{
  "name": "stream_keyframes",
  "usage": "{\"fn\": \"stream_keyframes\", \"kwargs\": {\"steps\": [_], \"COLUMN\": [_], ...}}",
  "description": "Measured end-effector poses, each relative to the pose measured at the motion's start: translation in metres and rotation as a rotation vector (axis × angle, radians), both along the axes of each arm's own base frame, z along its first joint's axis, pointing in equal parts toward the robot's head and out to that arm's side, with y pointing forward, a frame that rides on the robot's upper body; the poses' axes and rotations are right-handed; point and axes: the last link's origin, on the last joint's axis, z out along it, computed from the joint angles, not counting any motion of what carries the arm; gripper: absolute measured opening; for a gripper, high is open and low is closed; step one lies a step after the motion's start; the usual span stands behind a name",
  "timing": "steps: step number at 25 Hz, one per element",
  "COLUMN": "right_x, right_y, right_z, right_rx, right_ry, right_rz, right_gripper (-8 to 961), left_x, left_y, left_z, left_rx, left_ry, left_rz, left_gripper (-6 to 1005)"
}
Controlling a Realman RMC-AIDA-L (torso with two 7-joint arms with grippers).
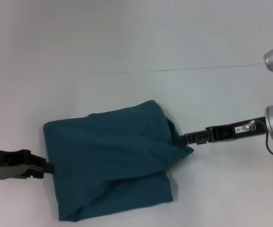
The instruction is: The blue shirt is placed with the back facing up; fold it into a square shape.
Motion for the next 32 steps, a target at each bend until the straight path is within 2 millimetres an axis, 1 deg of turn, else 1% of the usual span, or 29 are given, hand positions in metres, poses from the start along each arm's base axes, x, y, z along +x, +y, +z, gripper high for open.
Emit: {"fn": "stream_keyframes", "kwargs": {"steps": [1,5,8,12,16,20,24,27,30,32], "right_x": [0.0,-0.002,-0.006,-0.011,-0.013,-0.012,-0.007,-0.004,-0.006,-0.009], "right_y": [0.002,0.011,0.017,0.024,0.026,0.025,0.026,0.025,0.027,0.028], "right_z": [0.002,0.009,0.008,-0.001,-0.017,-0.023,-0.022,-0.025,-0.029,-0.033], "right_rx": [0.011,0.057,0.067,0.07,0.04,0.028,0.036,0.036,0.036,0.031], "right_ry": [0.0,-0.008,-0.013,-0.014,-0.036,-0.056,-0.071,-0.072,-0.069,-0.067], "right_rz": [-0.003,-0.014,-0.01,-0.006,-0.013,-0.032,-0.054,-0.064,-0.059,-0.053], "right_gripper": [925,924,909,889,870,850,830,794,759,759], "left_x": [-0.002,-0.008,-0.01,-0.012,-0.012,-0.012,-0.012,-0.011,-0.01,-0.009], "left_y": [0.0,-0.001,-0.001,0.0,0.0,0.0,0.0,0.0,0.0,0.001], "left_z": [0.002,0.006,0.01,0.016,0.017,0.017,0.017,0.015,0.013,0.012], "left_rx": [0.008,0.021,0.025,0.043,0.042,0.041,0.041,0.037,0.033,0.032], "left_ry": [0.008,0.032,0.046,0.057,0.06,0.063,0.064,0.062,0.059,0.057], "left_rz": [0.001,0.006,0.006,0.006,0.003,0.0,-0.001,-0.007,-0.013,-0.017], "left_gripper": [179,334,460,652,750,847,856,861,860,860]}}
